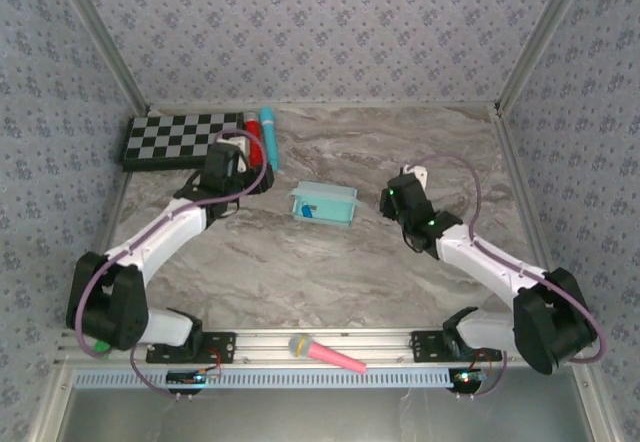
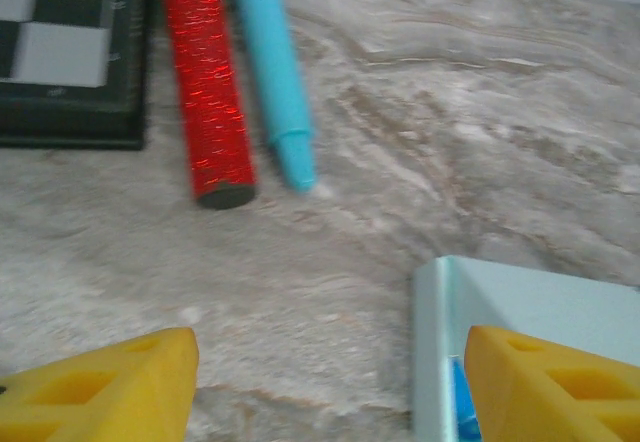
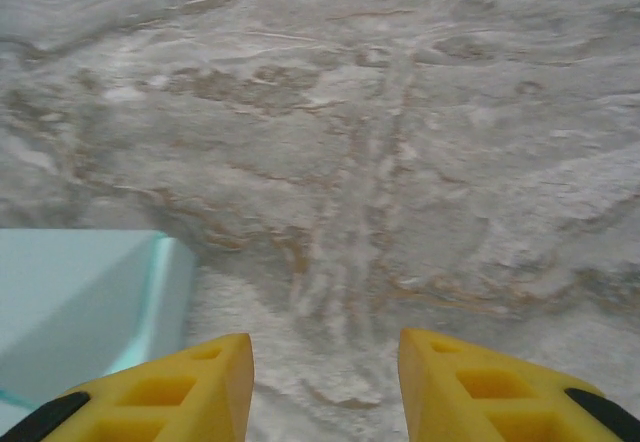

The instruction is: Fold the paper box

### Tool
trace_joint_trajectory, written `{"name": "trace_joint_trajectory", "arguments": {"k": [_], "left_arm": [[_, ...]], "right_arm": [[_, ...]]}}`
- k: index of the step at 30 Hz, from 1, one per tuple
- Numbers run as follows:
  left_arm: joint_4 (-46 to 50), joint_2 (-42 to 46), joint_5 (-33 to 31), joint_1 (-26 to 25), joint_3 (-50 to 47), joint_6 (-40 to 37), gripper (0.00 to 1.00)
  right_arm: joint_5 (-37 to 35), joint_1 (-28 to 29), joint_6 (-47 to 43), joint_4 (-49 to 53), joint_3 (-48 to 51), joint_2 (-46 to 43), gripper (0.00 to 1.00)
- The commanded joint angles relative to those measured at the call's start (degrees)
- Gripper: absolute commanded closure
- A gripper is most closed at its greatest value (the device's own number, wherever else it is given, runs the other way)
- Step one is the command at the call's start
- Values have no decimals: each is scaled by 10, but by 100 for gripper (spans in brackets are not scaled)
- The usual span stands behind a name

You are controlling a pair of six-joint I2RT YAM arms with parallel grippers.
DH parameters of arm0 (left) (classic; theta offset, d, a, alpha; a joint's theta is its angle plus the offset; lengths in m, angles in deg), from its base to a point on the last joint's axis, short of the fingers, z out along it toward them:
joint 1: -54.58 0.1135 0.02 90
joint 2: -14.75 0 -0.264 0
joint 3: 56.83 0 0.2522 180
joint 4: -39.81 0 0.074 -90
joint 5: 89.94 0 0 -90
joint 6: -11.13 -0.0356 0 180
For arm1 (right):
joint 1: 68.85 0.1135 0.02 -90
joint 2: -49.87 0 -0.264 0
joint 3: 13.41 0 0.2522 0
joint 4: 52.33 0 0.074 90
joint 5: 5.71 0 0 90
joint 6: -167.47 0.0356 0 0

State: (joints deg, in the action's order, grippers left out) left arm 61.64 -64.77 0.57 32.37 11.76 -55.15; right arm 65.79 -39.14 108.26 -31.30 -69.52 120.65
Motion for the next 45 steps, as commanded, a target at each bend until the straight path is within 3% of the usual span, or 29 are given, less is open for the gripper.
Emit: {"name": "trace_joint_trajectory", "arguments": {"k": [1, 13, 23, 45], "left_arm": [[57, -39, 126, 2, 64, -9, 29], [91, -182, 266, -2, 170, 11, 41], [90, -233, 279, -5, 176, 11, 43], [76, -269, 249, -28, 122, 17, 47]], "right_arm": [[145, -16, -17, 29, -58, 10, 56], [288, -27, -29, 33, -161, 134, 53], [322, -29, -20, 44, -179, 201, 51], [297, -27, -5, 59, -163, 268, 54]]}}
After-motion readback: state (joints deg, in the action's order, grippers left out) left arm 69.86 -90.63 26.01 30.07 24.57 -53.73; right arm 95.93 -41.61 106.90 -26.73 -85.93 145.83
